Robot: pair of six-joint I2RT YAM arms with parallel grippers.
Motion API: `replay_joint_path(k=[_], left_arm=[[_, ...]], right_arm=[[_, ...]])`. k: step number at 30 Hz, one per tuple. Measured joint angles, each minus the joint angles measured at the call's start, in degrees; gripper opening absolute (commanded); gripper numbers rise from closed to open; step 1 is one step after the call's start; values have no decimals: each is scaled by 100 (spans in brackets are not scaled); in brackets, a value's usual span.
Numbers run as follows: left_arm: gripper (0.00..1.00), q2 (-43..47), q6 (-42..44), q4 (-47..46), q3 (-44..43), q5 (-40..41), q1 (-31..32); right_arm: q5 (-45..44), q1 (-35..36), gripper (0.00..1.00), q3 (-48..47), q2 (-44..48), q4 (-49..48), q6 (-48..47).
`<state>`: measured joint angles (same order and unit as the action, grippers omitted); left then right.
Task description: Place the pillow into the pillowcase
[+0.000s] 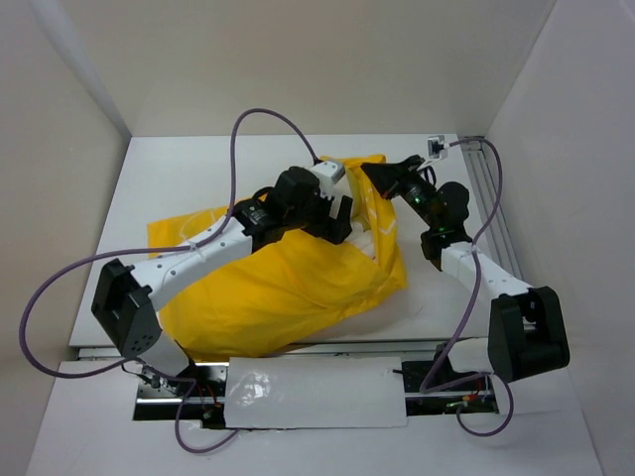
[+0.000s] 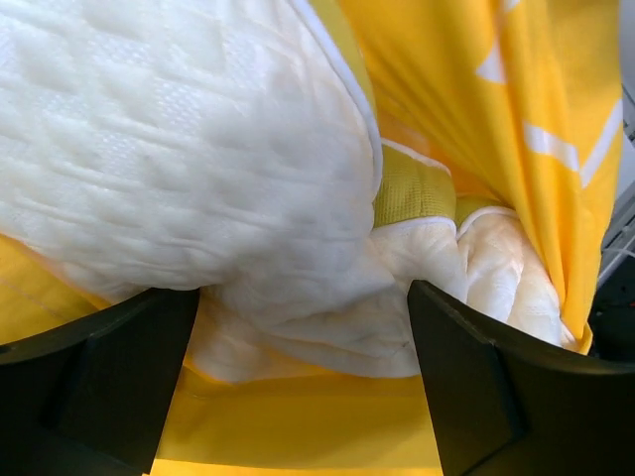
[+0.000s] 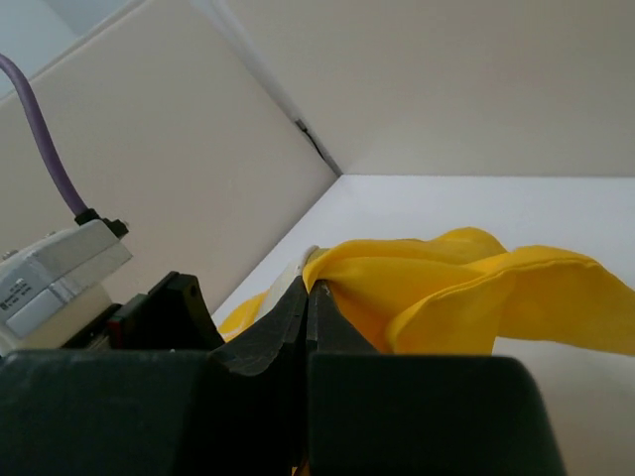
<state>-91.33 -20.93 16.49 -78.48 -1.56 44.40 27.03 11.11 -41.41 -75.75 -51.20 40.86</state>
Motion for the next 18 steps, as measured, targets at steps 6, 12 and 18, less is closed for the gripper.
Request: replay_joint_path(k=[6,12,18], left_arm=[[100,131,-9,750,-623,409,37],[100,155,-22,1167,-1060,704,-66],[100,313,-22,1202,-1172,708,-345]], right_arm=[[-26,205,0,-422,70,295,-455],[-155,214,0,-562,61,680,-678],[-221,243,0,-564,35,802,-734]])
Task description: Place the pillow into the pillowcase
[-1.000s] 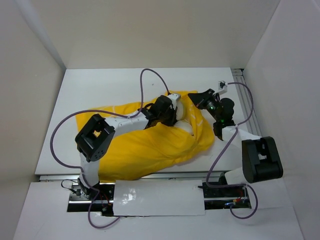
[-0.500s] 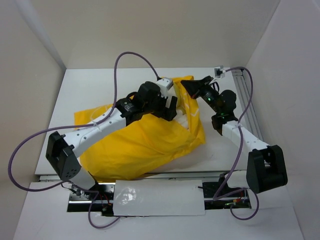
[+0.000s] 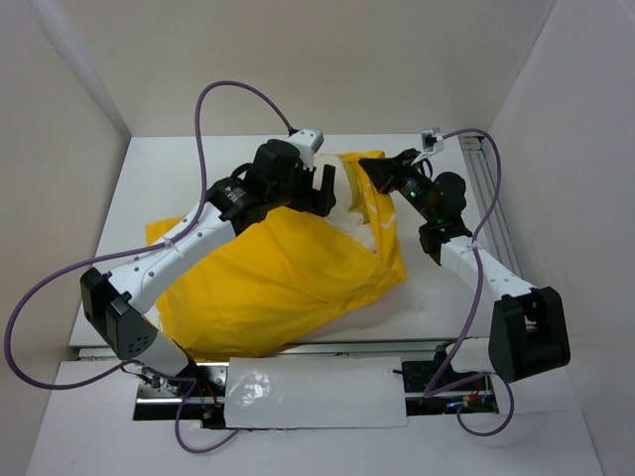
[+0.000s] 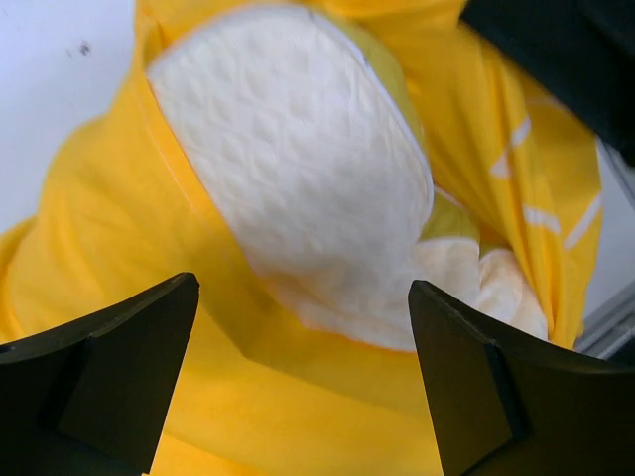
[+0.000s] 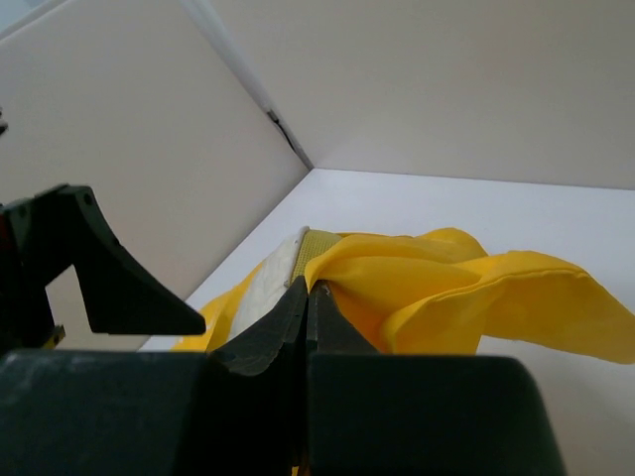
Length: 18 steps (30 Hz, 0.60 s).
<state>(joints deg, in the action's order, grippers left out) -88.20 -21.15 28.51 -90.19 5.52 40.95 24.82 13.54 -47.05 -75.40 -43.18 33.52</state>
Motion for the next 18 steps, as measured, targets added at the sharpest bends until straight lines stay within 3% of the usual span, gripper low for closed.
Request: replay_joint_path(k=[5,16,18], left_arm=[[100,-455,22,-129,-645,44,-129],[100,-1574,197,-321,-1204,282,-129],[86,-1805,219,-321,-1381,326,-118]], right_arm=[[9,13,0,-66,-44,114,-28],[90,76,0,-151,-223,315,-68],[111,81,0,-170,-275,393,-63]])
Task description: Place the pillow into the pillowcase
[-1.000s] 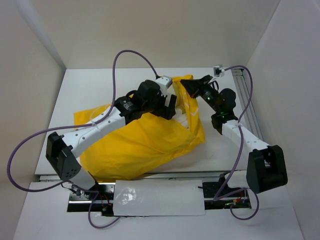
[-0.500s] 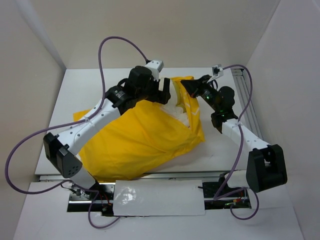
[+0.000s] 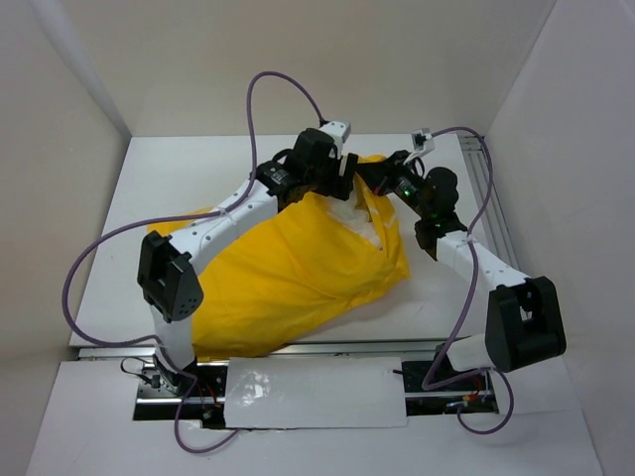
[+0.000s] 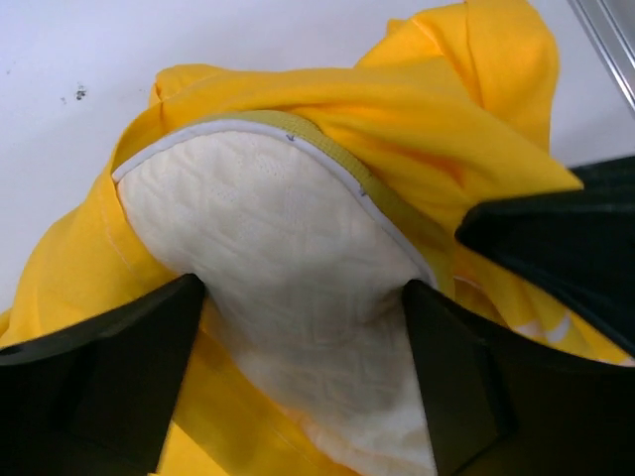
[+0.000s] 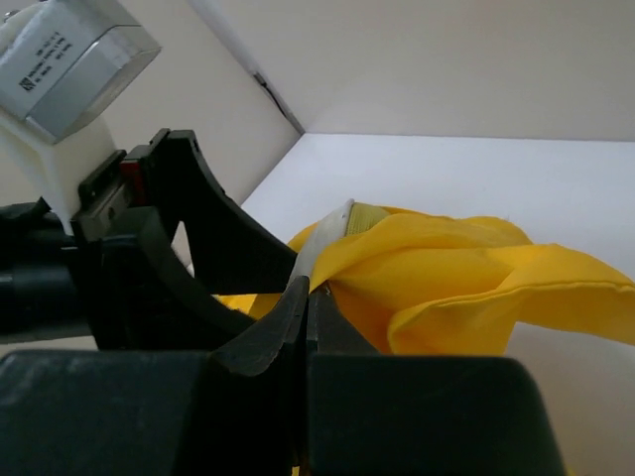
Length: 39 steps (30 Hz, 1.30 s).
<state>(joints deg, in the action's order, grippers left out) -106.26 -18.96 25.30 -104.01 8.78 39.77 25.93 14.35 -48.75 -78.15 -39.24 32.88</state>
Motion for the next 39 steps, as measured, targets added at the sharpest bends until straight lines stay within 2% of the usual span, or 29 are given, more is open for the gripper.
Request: replay_joint_path(k=[1,2,5,8,14,18,22,29,35,39], left_arm=[[69,-125,22,-11,-68,13,13],[2,-247,46,-22,-127,22,17],[0,-553,79,-55,-168,28,22],[0,-586,50,-459,280,28,24],[0,295,-146,-1875,2474,61,20],[0,826,-210,-2310,3257,177,-7],[0,752,-173,-2632,3383,103,-9],[0,-57,247,-2695,2789,-17,310],[0,247,850,-2920,2994,-400,525],[0,531,1137,-2881,3147,-741,527]], right_arm=[[4,2,0,-7,-31,33,4],[2,2,0,-9,-57,74,4],[-35,2,0,-11,-101,192,-2],[-267,2,0,-11,-101,468,-85],[-809,-4,0,-184,-103,911,-175],[-927,-15,0,-468,-116,1060,-192],[-826,-72,0,-660,-234,1110,-144],[-601,-223,0,-861,-577,1058,181],[-258,-245,0,-1547,-1263,697,439],[136,-227,0,-1543,-1670,-258,988]])
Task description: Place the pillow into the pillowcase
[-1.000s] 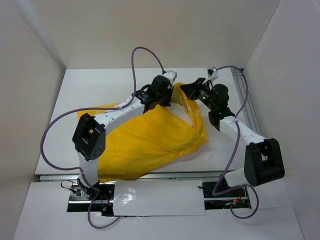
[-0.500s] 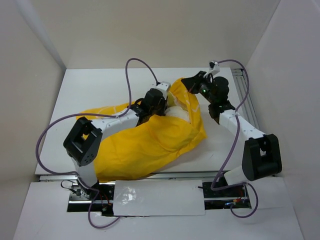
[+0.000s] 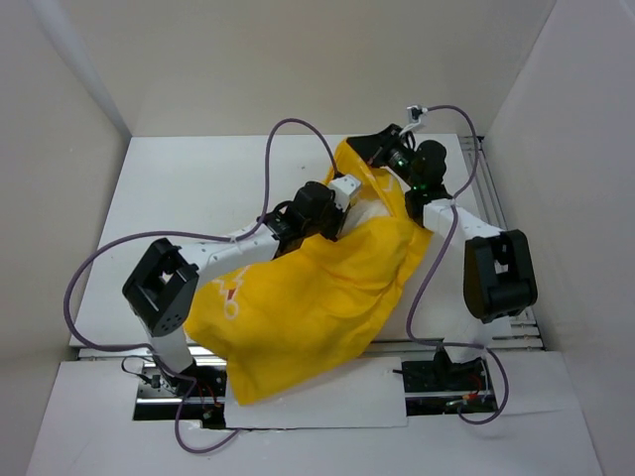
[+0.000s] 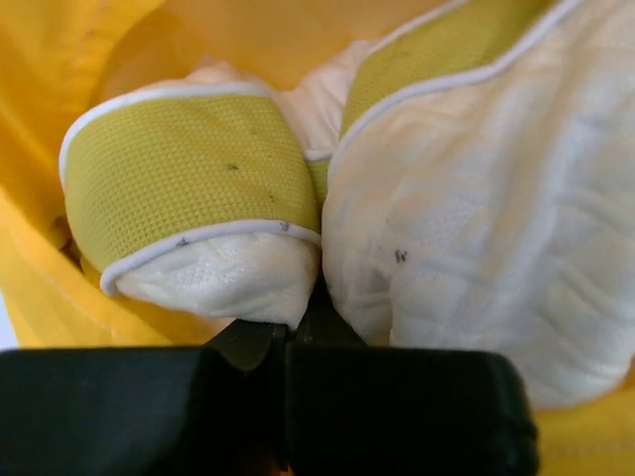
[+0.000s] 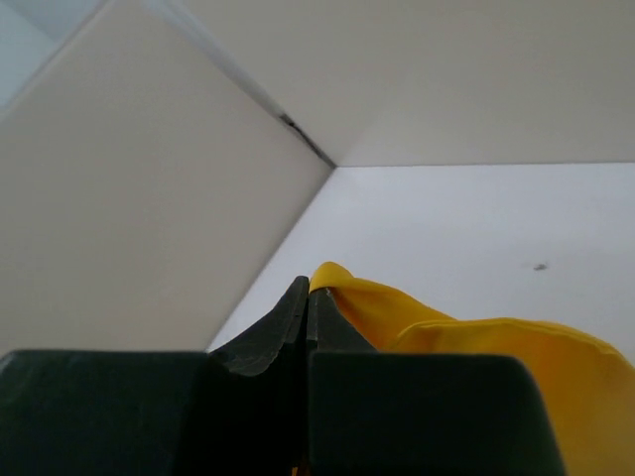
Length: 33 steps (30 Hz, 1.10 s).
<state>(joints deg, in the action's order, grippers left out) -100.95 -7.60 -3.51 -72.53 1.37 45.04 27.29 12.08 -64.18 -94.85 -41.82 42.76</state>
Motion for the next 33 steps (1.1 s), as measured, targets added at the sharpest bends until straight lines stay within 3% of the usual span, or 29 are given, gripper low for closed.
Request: replay_joint_path(k=[2,3,4,7,9,10,11,17,25,33], left_arm=[[5,-44,-2,105,-129,-17,0],[10,-122,-13,214,-271,-20,-4],[22,-251,-22,319,-442,-46,-22],[33,-680,-96,551,-922,-302,-155],[55,-859,-197,702,-1141,-487,-291],[72,-927,-229,769,-1261,-540,-358],[100,-938,-278,841,-1338,-573,-422],[100,-498,-686,1115,-1346,-1032,-1045],[100,780,-763,1351,-791,-1711,-1650],[100,393,-776,1615,-1241,-1910,-1657]], right_arm=[[203,4,0,98,-205,-612,463],[284,4,0,256,-247,-922,704],[365,4,0,415,-249,-1145,898],[535,4,0,708,-251,-1480,1303],[555,-39,0,743,-282,-1537,1473],[560,-46,0,745,-289,-1563,1515],[540,-50,0,745,-291,-1613,1554],[570,-79,0,748,-201,-1825,1458],[177,-125,0,1071,863,-999,479],[181,-98,0,826,981,-66,-247]])
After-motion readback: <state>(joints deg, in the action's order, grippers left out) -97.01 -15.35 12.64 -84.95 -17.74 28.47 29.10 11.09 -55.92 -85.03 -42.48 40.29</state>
